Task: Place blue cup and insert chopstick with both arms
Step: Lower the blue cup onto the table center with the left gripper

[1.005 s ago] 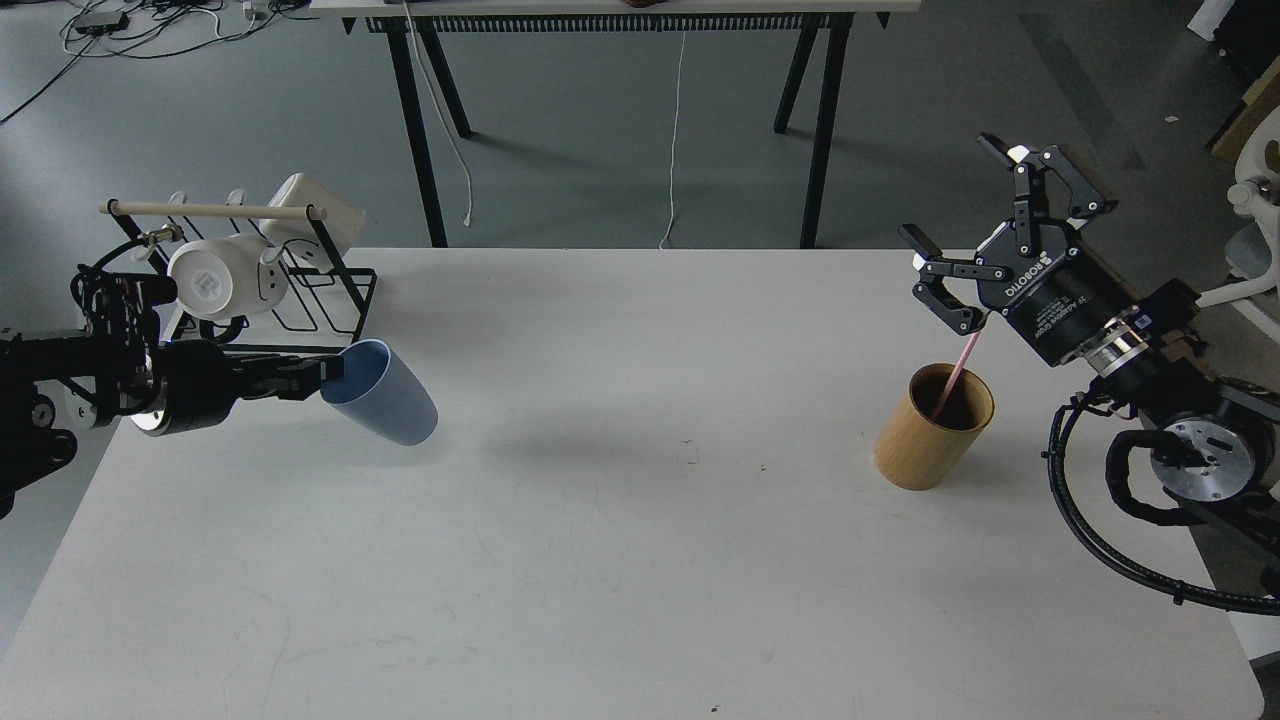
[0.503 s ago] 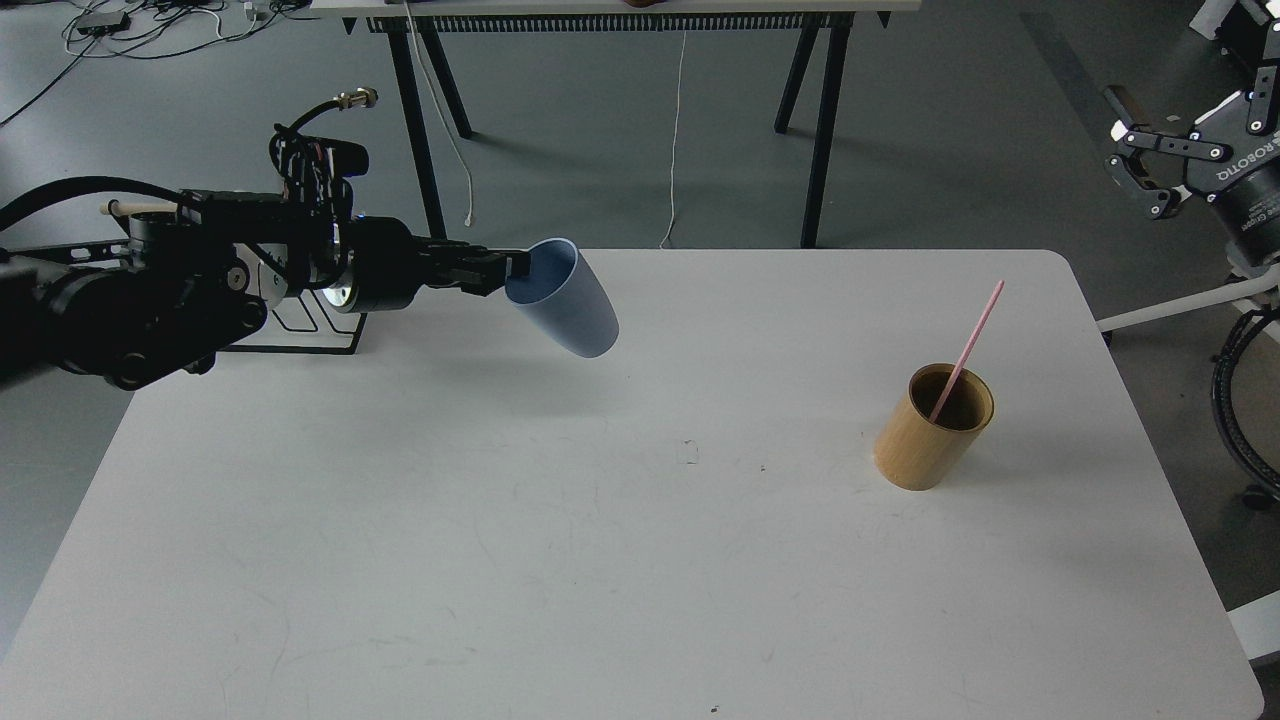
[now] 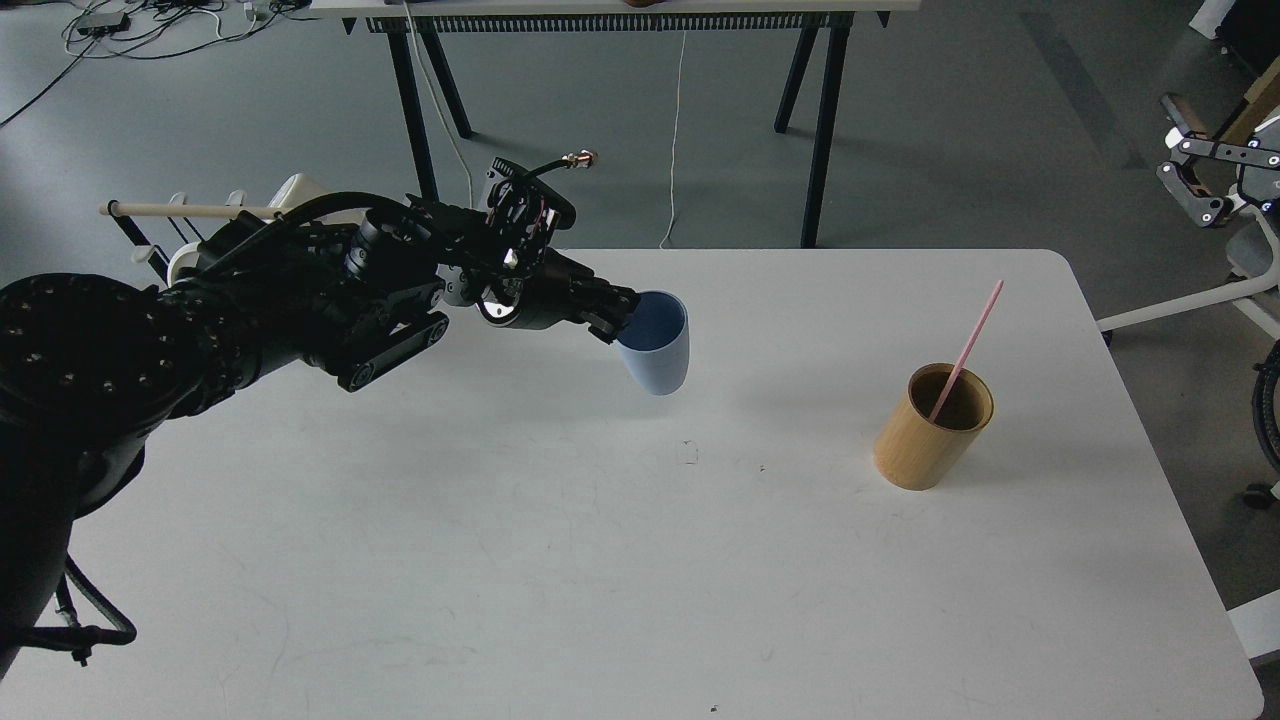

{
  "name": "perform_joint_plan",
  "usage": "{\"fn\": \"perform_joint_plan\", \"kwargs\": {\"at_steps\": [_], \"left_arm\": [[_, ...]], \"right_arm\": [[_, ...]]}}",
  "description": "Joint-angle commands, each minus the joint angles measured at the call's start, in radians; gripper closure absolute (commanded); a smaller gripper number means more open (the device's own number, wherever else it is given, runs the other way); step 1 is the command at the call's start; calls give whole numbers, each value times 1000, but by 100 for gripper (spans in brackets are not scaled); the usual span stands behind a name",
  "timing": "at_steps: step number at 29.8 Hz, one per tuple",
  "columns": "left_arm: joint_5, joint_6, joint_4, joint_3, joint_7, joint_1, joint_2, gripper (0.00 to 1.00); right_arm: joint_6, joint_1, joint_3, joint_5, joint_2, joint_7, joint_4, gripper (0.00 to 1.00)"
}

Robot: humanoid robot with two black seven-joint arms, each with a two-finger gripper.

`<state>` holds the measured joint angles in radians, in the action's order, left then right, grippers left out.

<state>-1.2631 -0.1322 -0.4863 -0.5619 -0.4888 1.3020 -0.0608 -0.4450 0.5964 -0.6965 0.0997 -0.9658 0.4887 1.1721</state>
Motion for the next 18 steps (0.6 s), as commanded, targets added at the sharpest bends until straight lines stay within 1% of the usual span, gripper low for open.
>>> {"fn": "perform_joint_plan", "kwargs": {"at_steps": [1,4,9,16,18], "left_arm": [[-2,2,-5,-16,0,-4,13,100],[-2,5,-6,-16,0,-18,22,100],[-2,43,2,-20,0,-52,48,100],[-2,51,17,-20,0,-72,56,100],[-4,51,18,-20,0,-73,55,98]], "right_arm": [[-1,0,0,0,1,0,-8,3],[-3,-1,3,0,-1,0,-20,3],[-8,-3,8,0,2,0,-22,3],[-8,-3,8,0,7,0,-22,3],[-8,-3,9,0,9,0,-23,3]]}}
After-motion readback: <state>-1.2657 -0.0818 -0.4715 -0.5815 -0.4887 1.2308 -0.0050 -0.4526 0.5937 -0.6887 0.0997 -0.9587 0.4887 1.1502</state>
